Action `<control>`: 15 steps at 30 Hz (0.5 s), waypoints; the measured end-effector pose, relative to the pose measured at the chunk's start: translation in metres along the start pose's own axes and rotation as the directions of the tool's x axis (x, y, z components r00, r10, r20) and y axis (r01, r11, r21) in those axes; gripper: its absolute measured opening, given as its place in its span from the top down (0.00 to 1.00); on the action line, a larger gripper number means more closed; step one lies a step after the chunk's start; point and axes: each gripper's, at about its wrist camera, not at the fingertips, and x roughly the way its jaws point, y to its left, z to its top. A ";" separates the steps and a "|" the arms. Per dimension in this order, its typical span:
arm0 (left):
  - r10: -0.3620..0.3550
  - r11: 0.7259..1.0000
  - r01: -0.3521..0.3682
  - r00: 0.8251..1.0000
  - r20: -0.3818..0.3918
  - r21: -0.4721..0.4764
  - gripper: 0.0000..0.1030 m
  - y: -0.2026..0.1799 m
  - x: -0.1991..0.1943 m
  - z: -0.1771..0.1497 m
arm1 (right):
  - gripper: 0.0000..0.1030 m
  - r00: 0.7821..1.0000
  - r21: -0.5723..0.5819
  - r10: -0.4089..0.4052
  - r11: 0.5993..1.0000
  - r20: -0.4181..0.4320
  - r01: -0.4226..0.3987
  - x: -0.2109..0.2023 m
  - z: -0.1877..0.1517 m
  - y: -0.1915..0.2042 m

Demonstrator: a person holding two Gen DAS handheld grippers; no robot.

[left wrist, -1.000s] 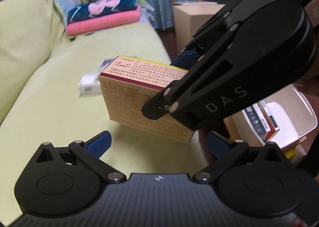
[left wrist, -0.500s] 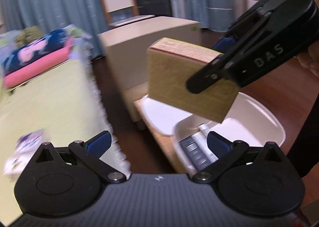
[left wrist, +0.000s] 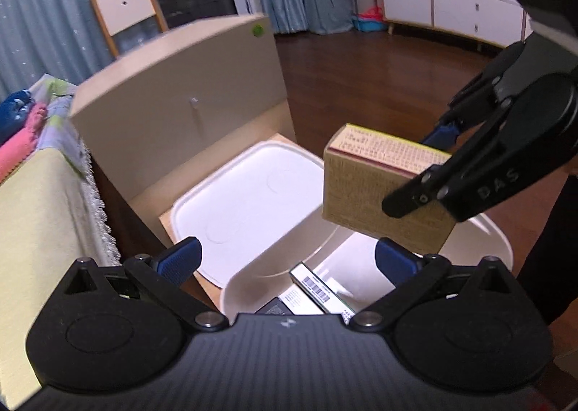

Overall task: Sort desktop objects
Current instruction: 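Carry the tan-pink box with the right tool to the white basin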

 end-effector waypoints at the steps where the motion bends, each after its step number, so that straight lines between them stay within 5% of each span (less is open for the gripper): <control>1: -0.005 1.000 0.005 1.000 -0.009 0.004 0.00 -0.002 0.007 -0.001 | 0.62 1.000 0.008 0.002 1.000 -0.011 -0.002 0.009 -0.004 -0.006; 6: -0.037 0.999 0.038 0.998 -0.051 0.019 0.00 -0.004 0.031 -0.015 | 0.62 0.998 0.049 0.010 0.999 -0.058 -0.007 0.047 -0.018 -0.021; 15: -0.049 0.981 0.069 0.992 -0.117 0.180 0.00 -0.022 0.053 -0.030 | 0.62 0.987 0.192 0.038 0.981 -0.155 -0.007 0.096 -0.047 -0.026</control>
